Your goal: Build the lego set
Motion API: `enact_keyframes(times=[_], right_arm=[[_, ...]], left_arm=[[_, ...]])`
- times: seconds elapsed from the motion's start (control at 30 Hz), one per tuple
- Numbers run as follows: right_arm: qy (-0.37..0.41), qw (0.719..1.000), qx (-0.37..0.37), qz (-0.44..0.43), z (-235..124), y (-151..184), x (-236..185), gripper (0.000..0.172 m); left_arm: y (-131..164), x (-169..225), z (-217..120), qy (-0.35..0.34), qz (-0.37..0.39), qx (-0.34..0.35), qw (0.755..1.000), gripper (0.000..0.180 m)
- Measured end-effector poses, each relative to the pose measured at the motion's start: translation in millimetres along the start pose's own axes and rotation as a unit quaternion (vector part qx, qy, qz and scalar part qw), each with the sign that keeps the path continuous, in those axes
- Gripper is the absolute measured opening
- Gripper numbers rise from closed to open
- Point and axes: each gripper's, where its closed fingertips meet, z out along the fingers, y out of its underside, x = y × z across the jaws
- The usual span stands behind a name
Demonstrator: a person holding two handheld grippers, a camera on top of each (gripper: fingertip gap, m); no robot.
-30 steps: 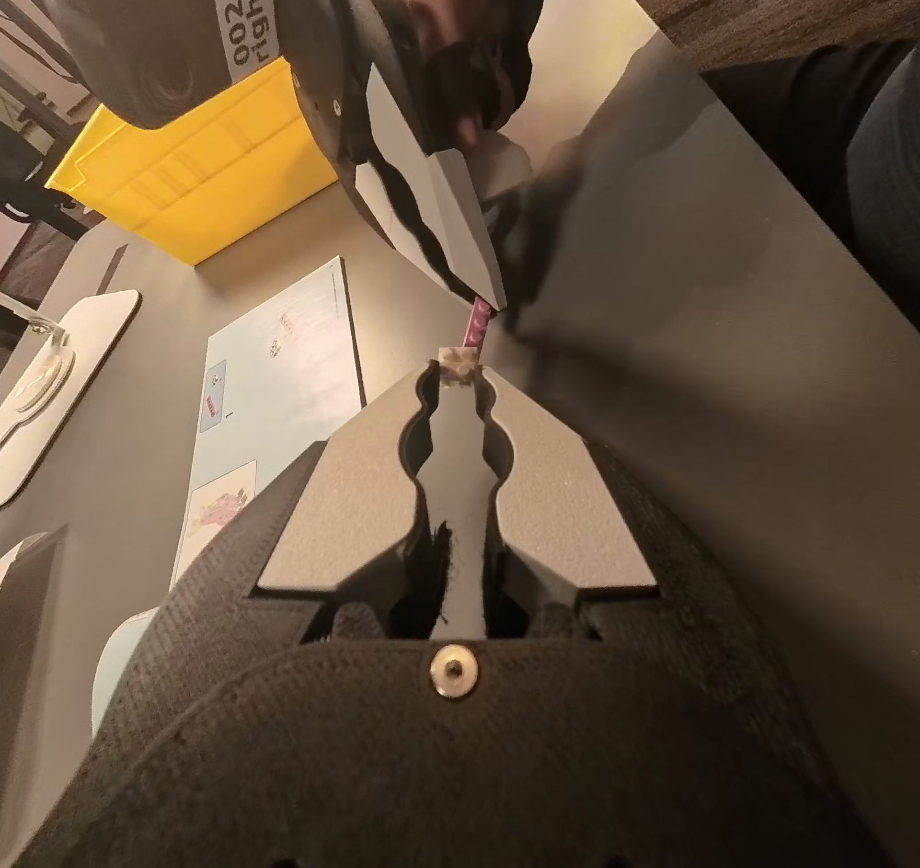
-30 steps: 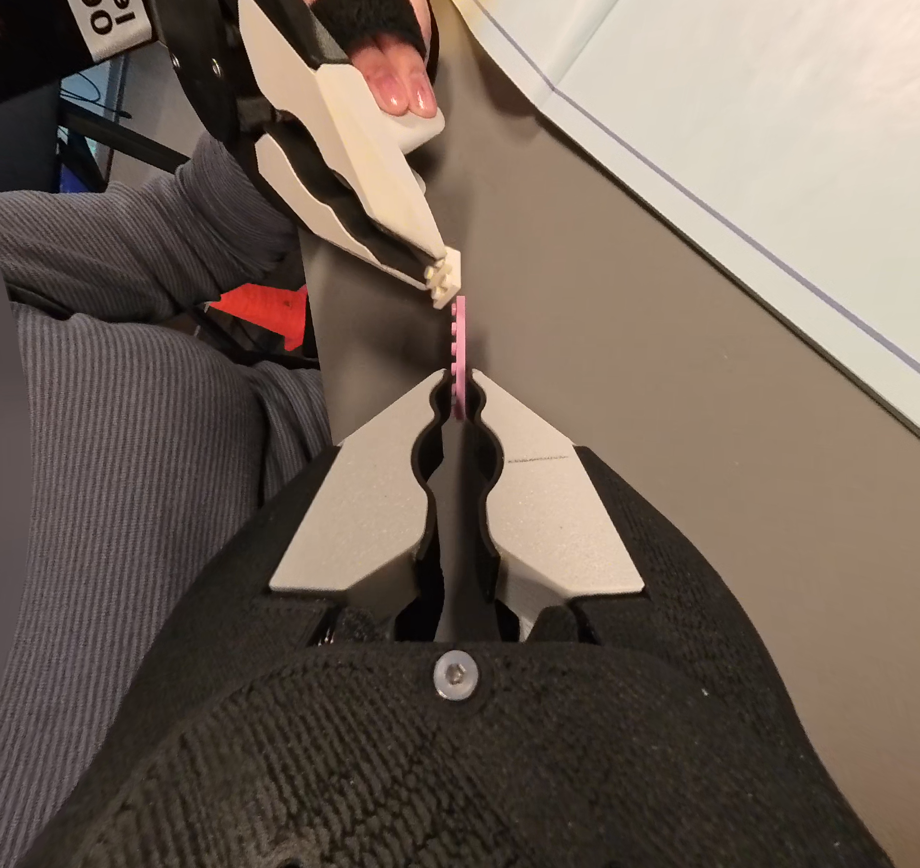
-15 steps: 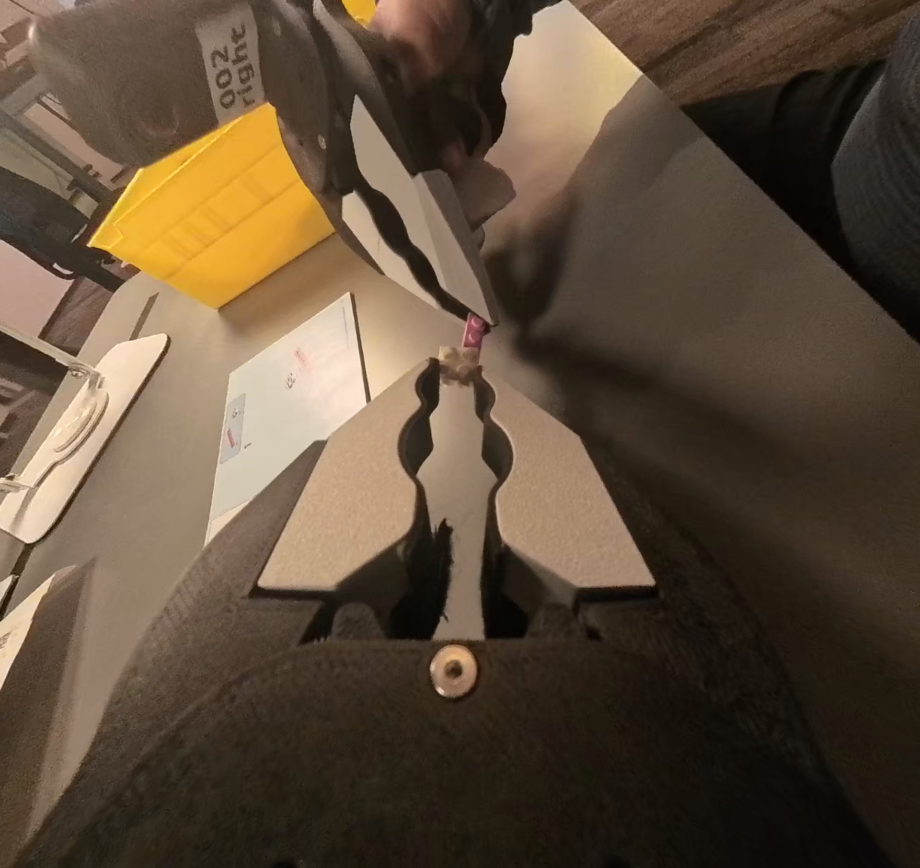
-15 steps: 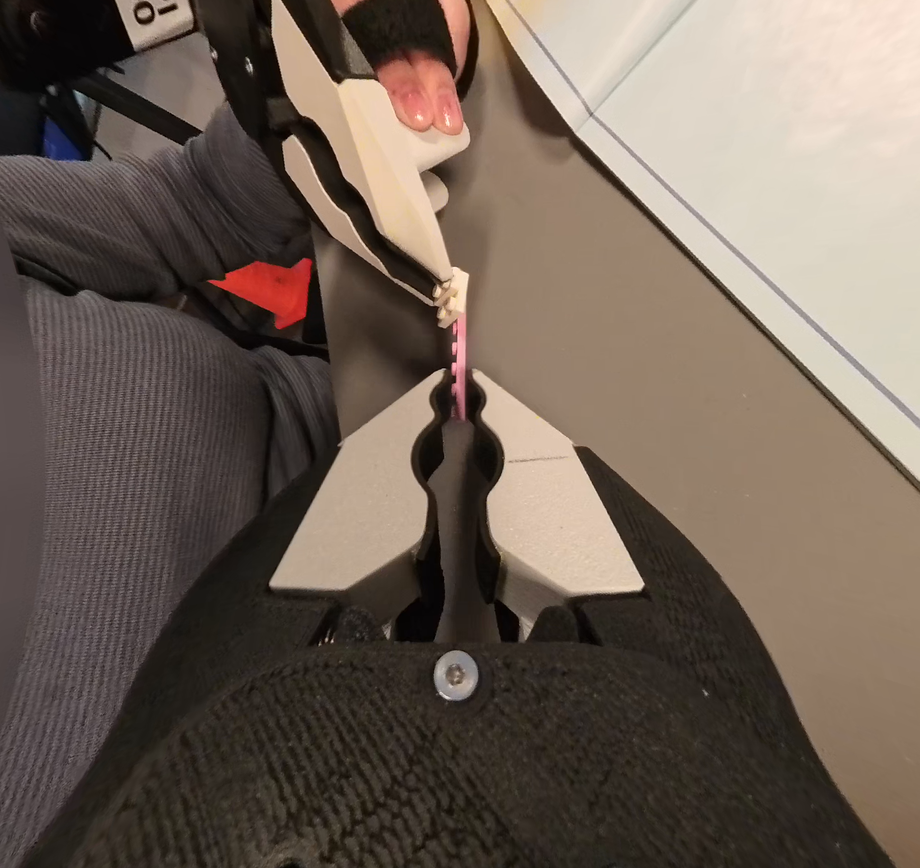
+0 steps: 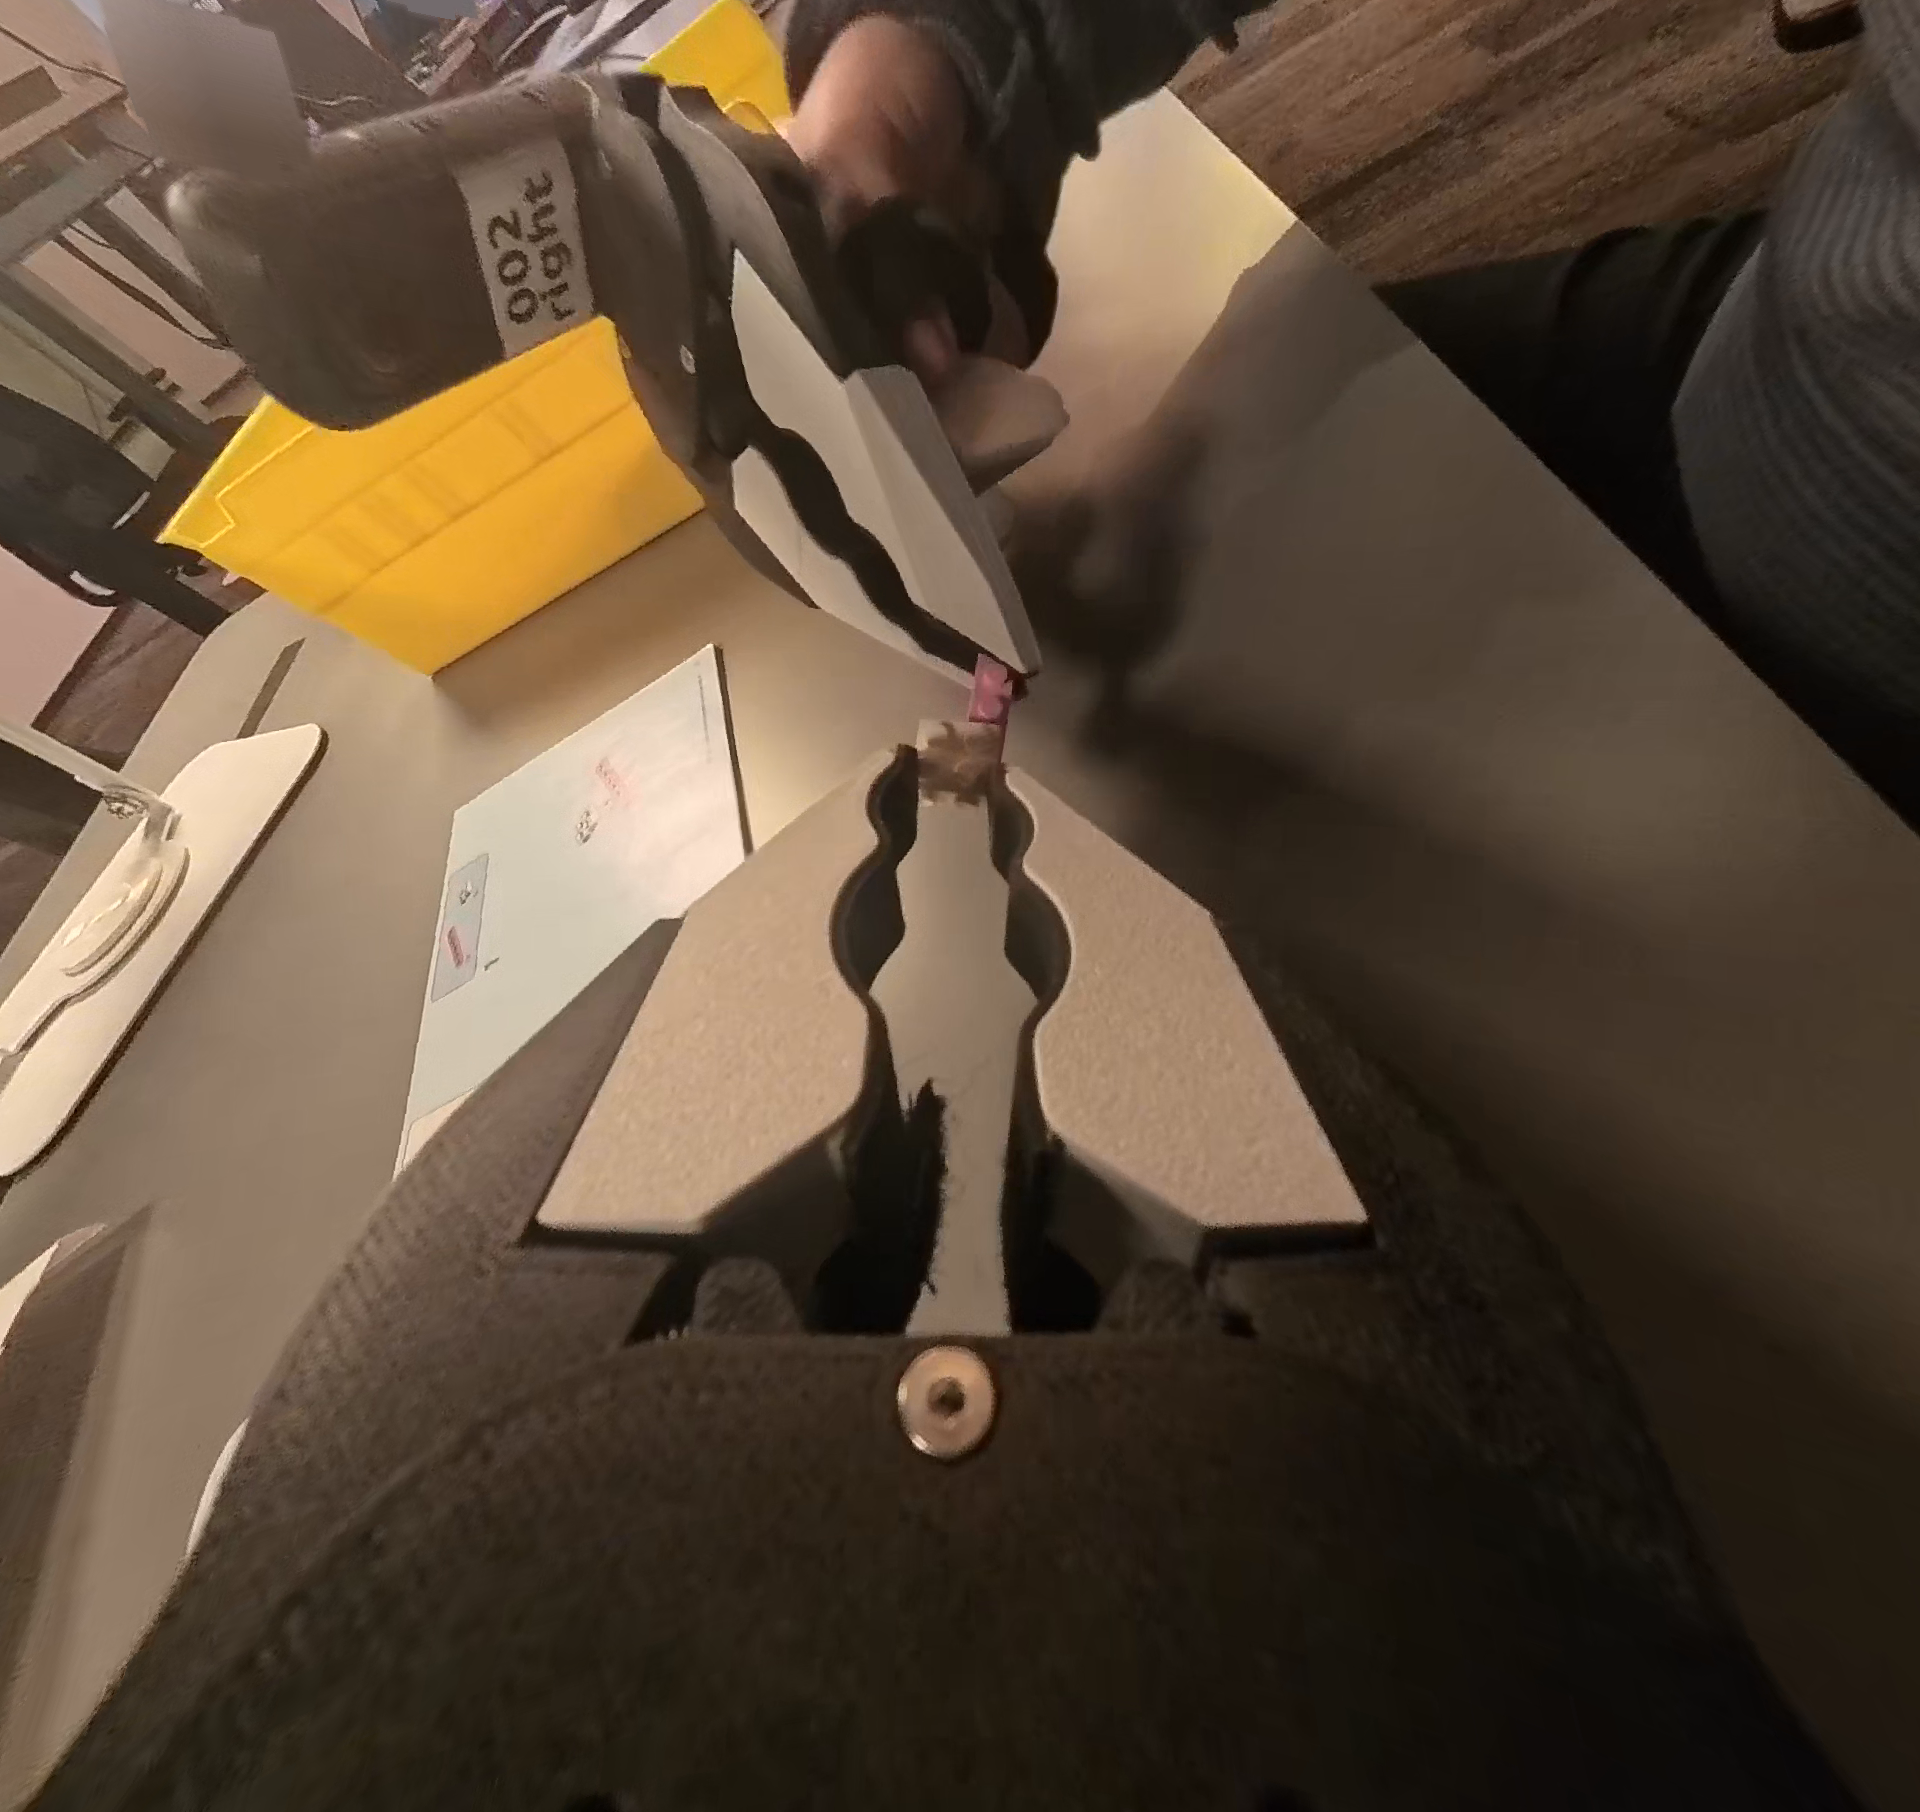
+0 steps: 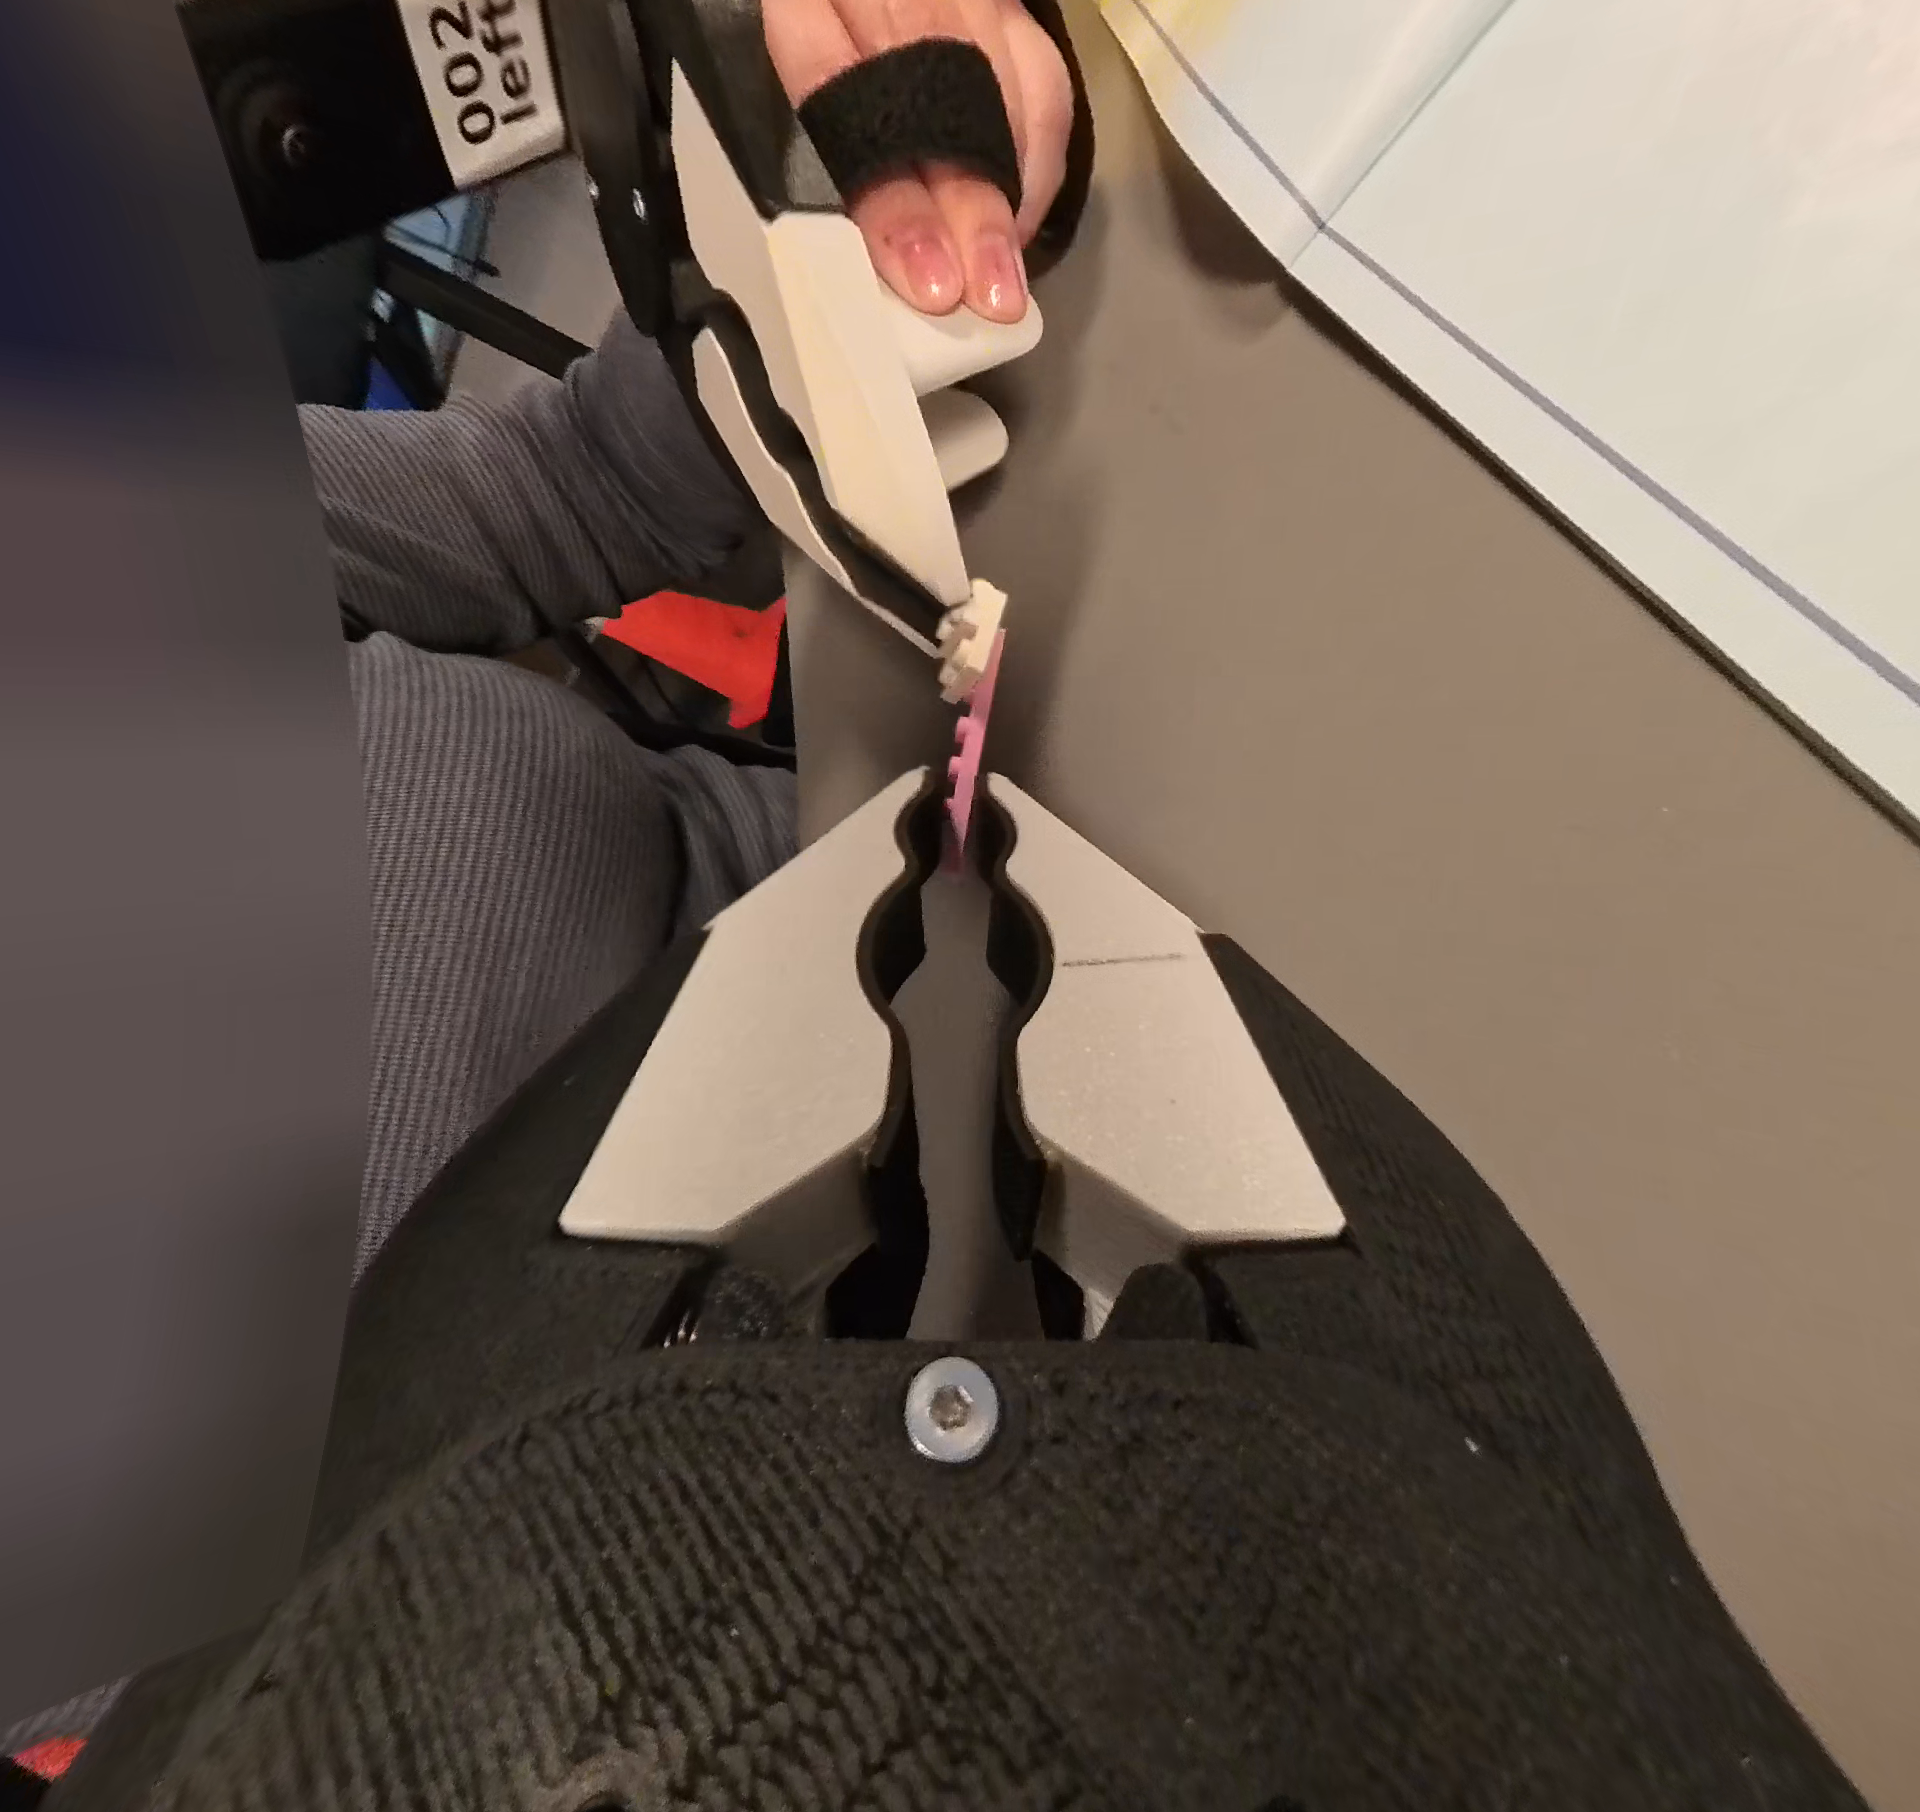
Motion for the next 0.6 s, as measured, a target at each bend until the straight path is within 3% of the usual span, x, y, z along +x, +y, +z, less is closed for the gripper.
enact_keyframes(times=[0.27,0.6], right_arm=[[-0.052,0.997,0.059,0.023,-8.2,-9.0,-6.8,0.003],[-0.010,1.000,0.021,-0.005,-4.1,-4.0,-5.9,0.004]], left_arm=[[-10.3,-11.6,-3.8,-0.024,-0.029,0.041,0.998,0.013],[-5.6,-3.9,1.0,-0.004,-0.012,0.018,1.000,0.013]])
